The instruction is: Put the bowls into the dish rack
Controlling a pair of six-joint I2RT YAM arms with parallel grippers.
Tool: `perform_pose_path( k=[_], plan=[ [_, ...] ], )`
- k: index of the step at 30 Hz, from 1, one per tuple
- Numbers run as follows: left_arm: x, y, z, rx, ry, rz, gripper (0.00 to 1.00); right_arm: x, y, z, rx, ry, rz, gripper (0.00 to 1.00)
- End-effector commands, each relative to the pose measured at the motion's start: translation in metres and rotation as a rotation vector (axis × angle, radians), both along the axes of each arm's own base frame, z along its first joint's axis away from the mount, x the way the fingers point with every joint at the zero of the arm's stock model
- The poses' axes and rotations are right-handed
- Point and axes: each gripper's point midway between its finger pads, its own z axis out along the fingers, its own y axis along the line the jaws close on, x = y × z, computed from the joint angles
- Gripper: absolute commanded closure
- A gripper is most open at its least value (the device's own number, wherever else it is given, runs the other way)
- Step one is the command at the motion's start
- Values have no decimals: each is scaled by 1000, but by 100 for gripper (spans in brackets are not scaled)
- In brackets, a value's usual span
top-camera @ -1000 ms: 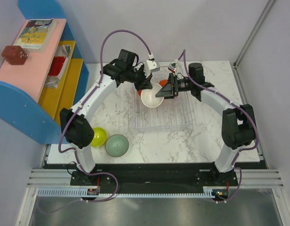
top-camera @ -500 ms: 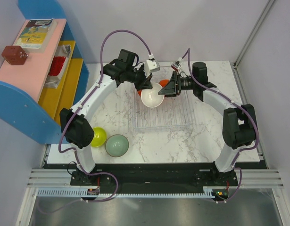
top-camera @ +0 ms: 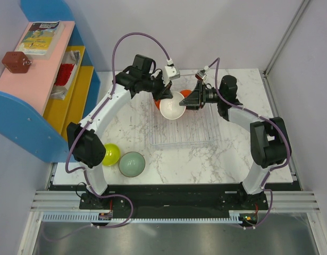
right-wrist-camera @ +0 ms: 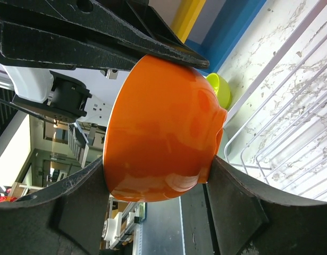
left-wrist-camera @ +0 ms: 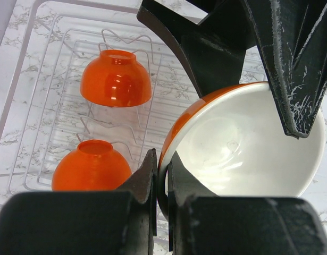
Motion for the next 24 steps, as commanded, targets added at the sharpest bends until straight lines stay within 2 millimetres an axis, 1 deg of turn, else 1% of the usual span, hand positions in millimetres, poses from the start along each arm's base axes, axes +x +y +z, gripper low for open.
perform_pose_path(
  k=[1, 3, 4, 5, 6, 8, 9, 10, 11, 12, 13, 14, 15, 17, 18, 20, 23, 24],
  plan=[
    [-5, -6, 24, -55, -35, -21, 98, -6, 0, 20, 36, -111, 30, 38],
    [-6, -6, 23, -54, -32, -24, 98, -6, 0, 18, 35, -105, 29, 46],
    [-6, -6, 22, -53, -27, -24, 98, -6, 1, 18, 35, -106, 27, 59],
    [-6, -6, 21, -55, -23, -24, 98, -5, 1, 18, 35, -105, 26, 67],
    [-7, -6, 20, -55, -18, -25, 98, -5, 1, 18, 35, -105, 24, 82],
    [-7, -6, 18, -55, -12, -24, 98, -2, 1, 14, 25, -96, 16, 95],
    [-7, -7, 19, -57, -15, -26, 98, 0, 1, 14, 19, -98, 6, 100],
    [-7, -7, 19, -59, -12, -25, 98, 2, 0, 7, -3, -51, -3, 100],
    [-8, -7, 20, -62, -9, -26, 98, 3, 1, 2, -22, -97, -6, 100],
    [-9, -7, 20, -61, -8, -26, 98, 8, 1, 3, -38, -128, -16, 100],
    [-10, -6, 20, -63, -5, -26, 98, 8, -1, -11, -94, -35, -40, 100],
    [-10, -7, 21, -65, -7, -25, 96, 11, -2, -18, -129, -126, -41, 100],
    [-10, -6, 21, -64, -7, -24, 88, 15, -2, -15, -147, -130, -50, 100],
    [-10, -6, 22, -65, -10, -22, 80, 16, -4, -18, -161, -107, -64, 100],
    [-11, -5, 21, -64, -7, -20, 71, 17, -4, -18, -165, -109, -72, 100],
    [-11, -4, 20, -63, -9, -16, 57, 19, -5, -19, -175, -109, -93, 100],
    [-13, -3, 19, -63, -6, -13, 55, 23, -7, -22, -190, -106, -116, 100],
    [-11, -2, 19, -64, -6, -7, 44, 24, -9, -24, -199, -105, -123, 100]
  ],
)
